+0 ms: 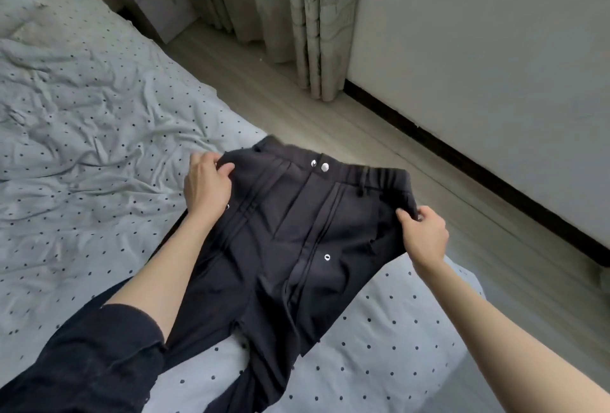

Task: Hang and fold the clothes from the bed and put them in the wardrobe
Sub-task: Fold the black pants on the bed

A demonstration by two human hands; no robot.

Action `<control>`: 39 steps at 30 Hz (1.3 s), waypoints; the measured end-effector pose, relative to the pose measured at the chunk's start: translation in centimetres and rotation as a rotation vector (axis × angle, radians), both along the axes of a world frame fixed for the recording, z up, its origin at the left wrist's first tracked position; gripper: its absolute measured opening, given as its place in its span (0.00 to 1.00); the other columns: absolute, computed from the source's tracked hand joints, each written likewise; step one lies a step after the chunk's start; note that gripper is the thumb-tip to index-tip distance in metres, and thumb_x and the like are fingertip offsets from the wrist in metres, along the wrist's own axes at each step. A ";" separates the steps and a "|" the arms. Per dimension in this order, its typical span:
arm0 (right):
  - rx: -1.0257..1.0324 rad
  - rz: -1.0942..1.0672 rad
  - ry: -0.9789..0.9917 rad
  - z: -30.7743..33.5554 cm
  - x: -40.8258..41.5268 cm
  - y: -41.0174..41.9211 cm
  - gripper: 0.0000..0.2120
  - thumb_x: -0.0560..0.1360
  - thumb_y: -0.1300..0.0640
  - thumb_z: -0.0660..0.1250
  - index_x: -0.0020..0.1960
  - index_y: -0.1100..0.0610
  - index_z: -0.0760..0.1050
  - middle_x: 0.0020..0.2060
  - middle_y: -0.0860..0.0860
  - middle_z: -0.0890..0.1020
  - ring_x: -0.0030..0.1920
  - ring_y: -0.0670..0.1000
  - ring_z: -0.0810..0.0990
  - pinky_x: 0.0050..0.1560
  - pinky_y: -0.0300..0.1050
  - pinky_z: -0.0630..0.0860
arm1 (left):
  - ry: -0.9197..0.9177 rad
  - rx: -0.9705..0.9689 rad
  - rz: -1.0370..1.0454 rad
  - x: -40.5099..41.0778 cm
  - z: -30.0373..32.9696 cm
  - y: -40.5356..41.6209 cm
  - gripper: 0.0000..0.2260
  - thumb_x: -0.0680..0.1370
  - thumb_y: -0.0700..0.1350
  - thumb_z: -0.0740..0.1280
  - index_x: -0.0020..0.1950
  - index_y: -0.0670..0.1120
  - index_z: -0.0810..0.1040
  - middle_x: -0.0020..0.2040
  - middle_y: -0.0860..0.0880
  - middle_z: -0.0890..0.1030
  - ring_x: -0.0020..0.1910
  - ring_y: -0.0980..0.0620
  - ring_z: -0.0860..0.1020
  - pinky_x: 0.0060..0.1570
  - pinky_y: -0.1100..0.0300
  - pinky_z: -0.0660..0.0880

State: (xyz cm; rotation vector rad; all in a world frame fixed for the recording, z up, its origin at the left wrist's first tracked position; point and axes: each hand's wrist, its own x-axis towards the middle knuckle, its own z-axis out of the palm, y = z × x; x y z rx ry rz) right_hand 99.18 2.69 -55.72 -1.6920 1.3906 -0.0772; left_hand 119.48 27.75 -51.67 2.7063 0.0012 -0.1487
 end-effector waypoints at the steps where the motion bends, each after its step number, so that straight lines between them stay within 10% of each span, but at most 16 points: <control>1: 0.032 -0.030 -0.032 -0.1 0.3 -0.3 0.11 0.74 0.48 0.66 0.51 0.54 0.76 0.48 0.51 0.80 0.46 0.53 0.76 0.44 0.46 0.70 | -0.031 -0.015 -0.007 0.1 0.1 -0.5 0.12 0.79 0.45 0.64 0.60 0.41 0.73 0.62 0.42 0.70 0.59 0.40 0.71 0.57 0.49 0.65; 6: 0.278 -0.013 0.141 -1.4 -1.9 2.3 0.31 0.77 0.46 0.61 0.75 0.57 0.57 0.70 0.55 0.67 0.65 0.58 0.70 0.57 0.49 0.68 | 0.091 0.134 -0.108 -4.7 -0.9 0.7 0.23 0.78 0.42 0.65 0.71 0.44 0.62 0.69 0.42 0.64 0.68 0.42 0.63 0.63 0.44 0.61; 13: 0.612 0.181 0.247 -1.0 -8.4 12.1 0.07 0.78 0.59 0.57 0.40 0.56 0.68 0.34 0.53 0.75 0.34 0.53 0.73 0.34 0.41 0.63 | 0.137 0.268 -0.242 -20.7 -2.3 7.8 0.17 0.79 0.43 0.63 0.67 0.44 0.70 0.66 0.47 0.69 0.64 0.46 0.69 0.58 0.51 0.65; 18: 0.825 0.172 0.181 -0.7 -10.1 17.3 0.04 0.79 0.56 0.58 0.47 0.53 0.70 0.38 0.49 0.75 0.39 0.49 0.74 0.42 0.44 0.65 | 0.053 0.231 -0.340 -28.7 -1.4 11.9 0.13 0.68 0.42 0.76 0.51 0.42 0.80 0.52 0.45 0.80 0.49 0.44 0.80 0.49 0.49 0.76; 24: 0.953 0.159 0.157 -1.6 -11.8 22.4 0.07 0.80 0.53 0.57 0.45 0.53 0.70 0.38 0.50 0.73 0.34 0.46 0.73 0.44 0.44 0.67 | 0.120 0.465 -0.305 -35.7 -2.4 17.7 0.27 0.61 0.37 0.79 0.60 0.42 0.78 0.52 0.42 0.78 0.47 0.43 0.80 0.48 0.50 0.78; 27: 0.901 0.139 0.115 -1.4 -12.5 22.9 0.11 0.79 0.52 0.61 0.40 0.55 0.68 0.31 0.50 0.69 0.24 0.45 0.68 0.36 0.41 0.65 | 0.233 0.348 -0.158 -36.0 -2.2 18.3 0.18 0.74 0.35 0.67 0.63 0.45 0.74 0.55 0.44 0.74 0.44 0.46 0.77 0.37 0.57 0.71; 34: 0.525 0.183 0.063 2.3 -15.2 20.7 0.17 0.73 0.50 0.69 0.34 0.55 0.65 0.31 0.50 0.72 0.33 0.50 0.74 0.35 0.42 0.64 | 1.105 -0.475 -0.089 -36.8 -1.1 18.3 0.10 0.79 0.48 0.63 0.50 0.43 0.79 0.48 0.45 0.82 0.45 0.52 0.79 0.46 0.60 0.73; 39: 0.627 0.309 0.074 2.7 -17.0 21.6 0.09 0.77 0.52 0.63 0.41 0.55 0.73 0.41 0.49 0.79 0.45 0.49 0.79 0.50 0.48 0.69 | 0.526 0.054 -0.069 -36.6 -1.5 20.0 0.08 0.79 0.43 0.61 0.58 0.48 0.75 0.54 0.50 0.78 0.53 0.49 0.77 0.48 0.57 0.72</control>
